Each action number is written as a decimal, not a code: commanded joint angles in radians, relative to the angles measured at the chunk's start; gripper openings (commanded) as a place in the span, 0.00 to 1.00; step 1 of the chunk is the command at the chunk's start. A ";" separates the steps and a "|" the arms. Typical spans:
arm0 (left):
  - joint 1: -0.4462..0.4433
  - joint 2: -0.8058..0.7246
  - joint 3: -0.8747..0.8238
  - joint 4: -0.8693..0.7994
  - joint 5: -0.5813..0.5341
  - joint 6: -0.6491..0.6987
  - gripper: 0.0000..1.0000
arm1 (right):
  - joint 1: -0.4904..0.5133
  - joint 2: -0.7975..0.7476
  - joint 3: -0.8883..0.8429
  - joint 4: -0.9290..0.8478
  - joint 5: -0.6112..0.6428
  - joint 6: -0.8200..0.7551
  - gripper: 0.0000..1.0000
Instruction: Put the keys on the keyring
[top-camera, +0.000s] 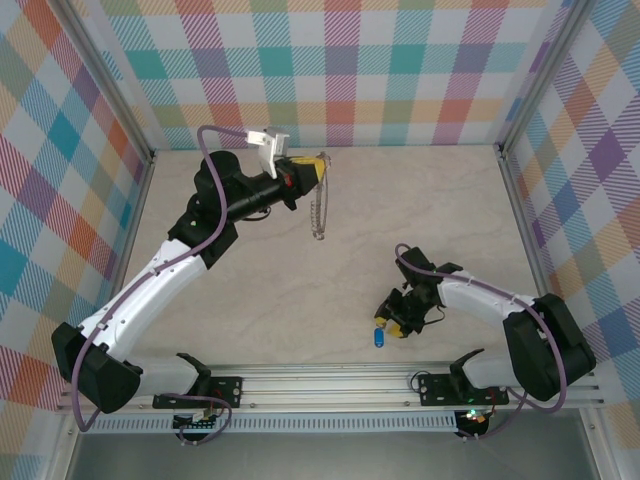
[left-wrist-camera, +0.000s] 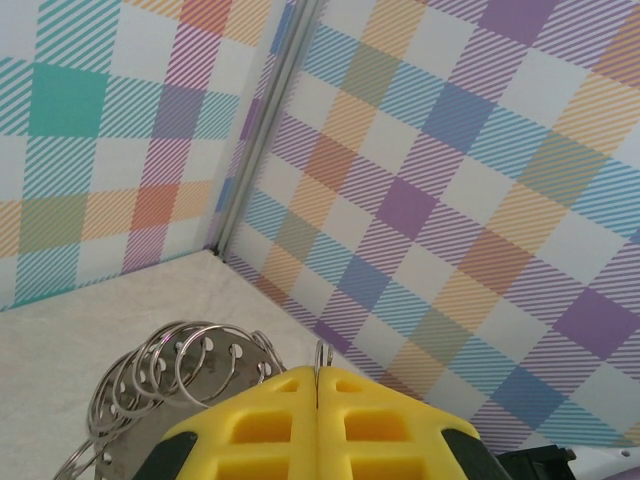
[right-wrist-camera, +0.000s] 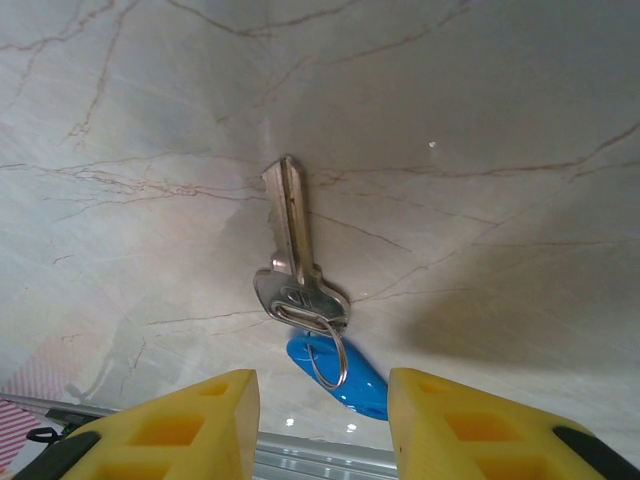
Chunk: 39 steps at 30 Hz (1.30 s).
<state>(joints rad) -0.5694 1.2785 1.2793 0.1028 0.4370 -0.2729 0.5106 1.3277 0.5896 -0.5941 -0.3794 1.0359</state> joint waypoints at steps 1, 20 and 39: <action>-0.012 -0.028 -0.003 0.035 0.023 -0.011 0.00 | 0.006 0.013 -0.008 0.000 -0.020 0.012 0.38; -0.012 -0.028 -0.008 0.039 0.020 -0.025 0.00 | 0.006 0.056 -0.004 0.029 -0.032 -0.010 0.04; -0.012 -0.026 0.033 0.038 0.016 0.046 0.00 | -0.040 -0.199 0.308 0.232 -0.074 -0.300 0.00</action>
<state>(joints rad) -0.5694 1.2785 1.2789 0.1032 0.4438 -0.2638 0.4919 1.1580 0.8528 -0.4885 -0.4141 0.8341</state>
